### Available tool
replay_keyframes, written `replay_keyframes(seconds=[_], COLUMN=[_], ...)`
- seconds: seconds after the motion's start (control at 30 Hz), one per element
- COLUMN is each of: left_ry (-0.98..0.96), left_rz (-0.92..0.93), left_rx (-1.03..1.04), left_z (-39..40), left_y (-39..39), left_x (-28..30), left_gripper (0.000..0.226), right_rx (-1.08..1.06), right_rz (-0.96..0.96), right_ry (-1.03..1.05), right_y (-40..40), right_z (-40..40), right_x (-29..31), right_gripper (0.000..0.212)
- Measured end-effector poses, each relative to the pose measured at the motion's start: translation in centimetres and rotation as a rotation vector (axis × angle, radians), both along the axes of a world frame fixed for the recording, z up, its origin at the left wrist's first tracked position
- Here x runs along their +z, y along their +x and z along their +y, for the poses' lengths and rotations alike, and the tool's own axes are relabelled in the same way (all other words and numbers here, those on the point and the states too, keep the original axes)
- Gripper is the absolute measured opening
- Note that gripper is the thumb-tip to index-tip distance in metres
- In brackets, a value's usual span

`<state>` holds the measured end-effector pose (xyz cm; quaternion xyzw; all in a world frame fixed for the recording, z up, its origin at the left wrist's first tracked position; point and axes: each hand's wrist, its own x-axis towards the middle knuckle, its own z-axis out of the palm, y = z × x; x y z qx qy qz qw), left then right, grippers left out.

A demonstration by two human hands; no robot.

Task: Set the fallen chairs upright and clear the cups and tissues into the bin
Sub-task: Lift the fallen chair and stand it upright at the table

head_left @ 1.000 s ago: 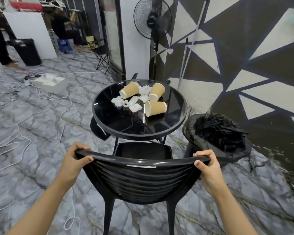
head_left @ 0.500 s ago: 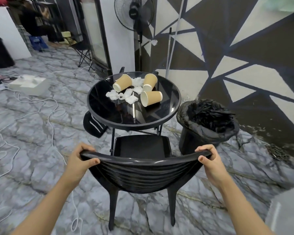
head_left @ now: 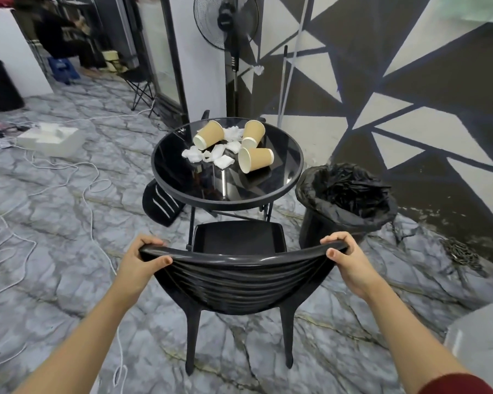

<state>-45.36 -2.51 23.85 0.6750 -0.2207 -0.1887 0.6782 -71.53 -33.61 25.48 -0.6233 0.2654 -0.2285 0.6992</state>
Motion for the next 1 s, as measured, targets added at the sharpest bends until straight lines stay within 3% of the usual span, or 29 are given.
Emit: replay_keyframes(seconds=[0.17, 0.37, 0.43, 0.5, 0.57, 0.7, 0.8, 0.9, 1.0], left_ry=[0.069, 0.183, 0.194, 0.225, 0.269, 0.356, 0.436, 0.505, 0.607], left_rz=[0.015, 0.036, 0.048, 0.042, 0.004, -0.14, -0.295, -0.414, -0.426], left_rx=[-0.023, -0.033, -0.016, 0.013, 0.066, 0.117, 0.166, 0.328, 0.413], left_z=[1.0, 1.6, 1.8, 1.9, 2.1, 3.3, 4.4, 6.1, 8.8], left_y=[-0.6, -1.3, -1.6, -2.0, -2.4, -3.6, -4.6, -4.9, -5.1], left_x=[0.8, 2.1, 2.4, 2.6, 2.9, 3.6, 4.2, 4.9, 5.3], left_gripper=[0.047, 0.051, 0.049, 0.052, 0.057, 0.063, 0.049, 0.033, 0.031], right_rx=[0.023, 0.041, 0.05, 0.049, 0.063, 0.034, 0.015, 0.209, 0.437], right_rz=[0.058, 0.124, 0.154, 0.178, 0.198, 0.299, 0.249, 0.14, 0.071], right_ry=[0.004, 0.005, -0.042, -0.123, -0.191, -0.467, -0.71, -0.888, -1.001], right_y=[-0.3, -0.6, -0.8, -0.9, -1.2, -0.2, 3.0, 7.2, 11.2], right_z=[0.8, 0.6, 0.8, 1.0, 1.2, 2.9, 6.6, 11.9, 17.5], right_x=[0.7, 1.1, 1.6, 2.3, 3.4, 6.1, 8.1, 9.9, 10.3], right_gripper=[0.079, 0.059, 0.071, 0.091, 0.094, 0.04, 0.042, 0.052, 0.055])
